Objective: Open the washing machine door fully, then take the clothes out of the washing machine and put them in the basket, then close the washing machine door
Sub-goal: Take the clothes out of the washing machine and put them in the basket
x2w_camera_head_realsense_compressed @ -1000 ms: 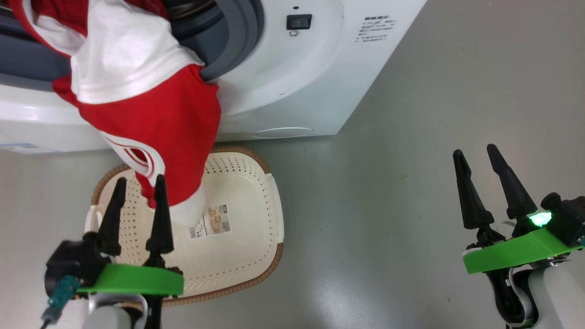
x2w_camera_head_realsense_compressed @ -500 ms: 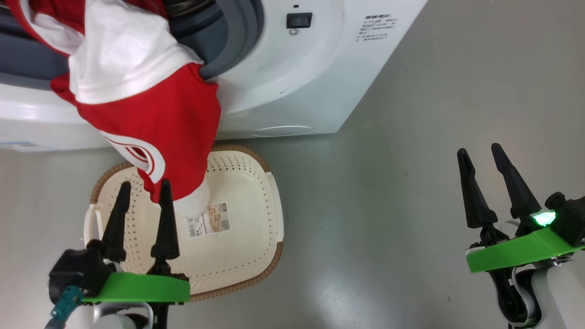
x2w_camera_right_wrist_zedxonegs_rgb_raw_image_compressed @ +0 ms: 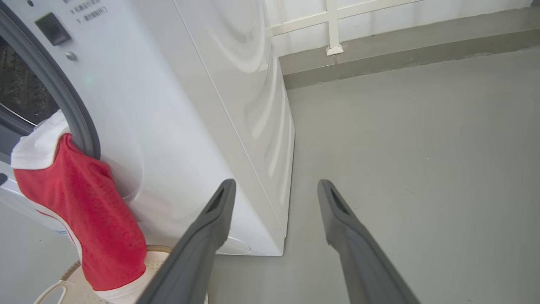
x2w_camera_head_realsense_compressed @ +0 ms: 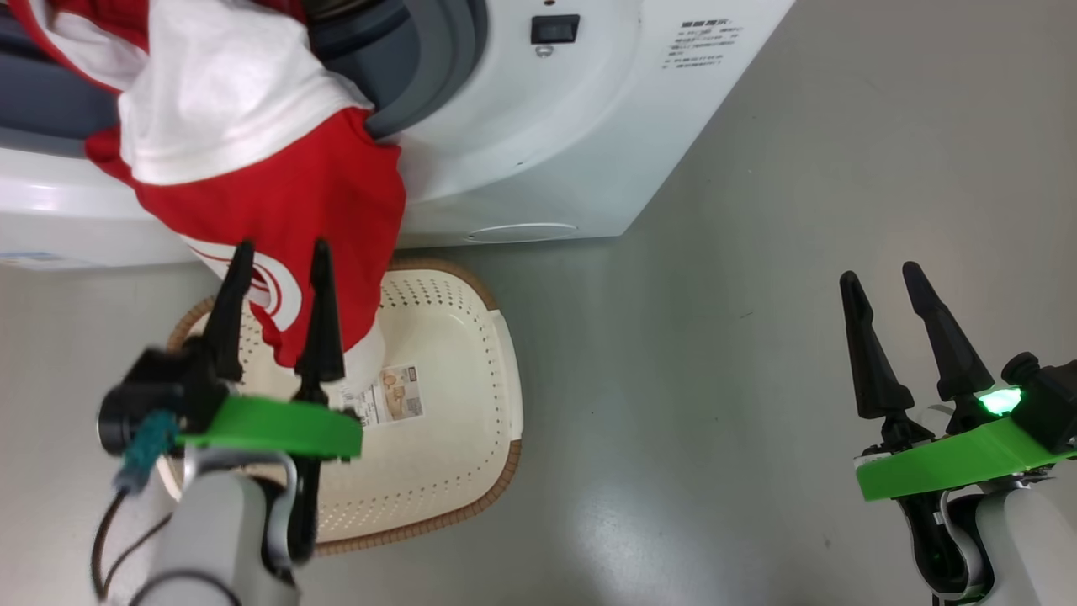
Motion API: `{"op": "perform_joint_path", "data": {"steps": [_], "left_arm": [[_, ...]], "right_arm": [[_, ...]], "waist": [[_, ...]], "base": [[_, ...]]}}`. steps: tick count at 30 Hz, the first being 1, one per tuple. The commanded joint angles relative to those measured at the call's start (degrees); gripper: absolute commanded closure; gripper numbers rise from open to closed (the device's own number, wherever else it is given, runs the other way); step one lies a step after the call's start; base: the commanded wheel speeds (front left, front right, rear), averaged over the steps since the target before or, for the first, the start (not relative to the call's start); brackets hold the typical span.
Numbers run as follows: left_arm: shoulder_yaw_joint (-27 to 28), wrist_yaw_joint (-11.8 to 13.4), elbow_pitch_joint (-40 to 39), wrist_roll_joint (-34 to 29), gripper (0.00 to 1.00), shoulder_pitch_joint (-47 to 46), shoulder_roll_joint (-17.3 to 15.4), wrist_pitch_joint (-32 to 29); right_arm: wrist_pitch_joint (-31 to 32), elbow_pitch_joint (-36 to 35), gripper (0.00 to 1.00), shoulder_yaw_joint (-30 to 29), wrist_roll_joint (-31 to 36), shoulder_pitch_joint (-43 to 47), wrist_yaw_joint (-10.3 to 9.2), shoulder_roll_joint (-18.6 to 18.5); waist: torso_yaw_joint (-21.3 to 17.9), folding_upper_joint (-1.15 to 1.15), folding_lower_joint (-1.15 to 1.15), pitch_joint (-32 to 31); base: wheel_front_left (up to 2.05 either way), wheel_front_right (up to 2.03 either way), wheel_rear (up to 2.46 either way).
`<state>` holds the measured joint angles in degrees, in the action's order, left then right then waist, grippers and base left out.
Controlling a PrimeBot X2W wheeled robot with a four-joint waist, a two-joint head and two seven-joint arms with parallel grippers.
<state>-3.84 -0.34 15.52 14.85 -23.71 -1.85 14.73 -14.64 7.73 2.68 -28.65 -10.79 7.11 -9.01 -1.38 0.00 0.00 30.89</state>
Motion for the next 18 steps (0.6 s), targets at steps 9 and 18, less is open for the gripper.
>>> {"op": "perform_joint_path", "data": {"steps": [9,18], "left_arm": [[6.4,0.5,15.6,-3.7,0.0,-12.5,-1.9,0.3],[7.0,-0.7,27.2,-7.2,0.0,-19.8,-3.6,0.3]], "right_arm": [[-0.4,-1.5,0.0,1.3,-0.1,-0.2,0.37,0.4],[-0.4,-1.4,0.0,1.9,-0.3,-0.9,0.37,0.6]], "waist": [[-2.0,0.0,0.0,1.3],[-3.4,0.0,0.0,2.0]], "base": [[0.0,0.0,0.0],[0.0,0.0,0.0]]}}
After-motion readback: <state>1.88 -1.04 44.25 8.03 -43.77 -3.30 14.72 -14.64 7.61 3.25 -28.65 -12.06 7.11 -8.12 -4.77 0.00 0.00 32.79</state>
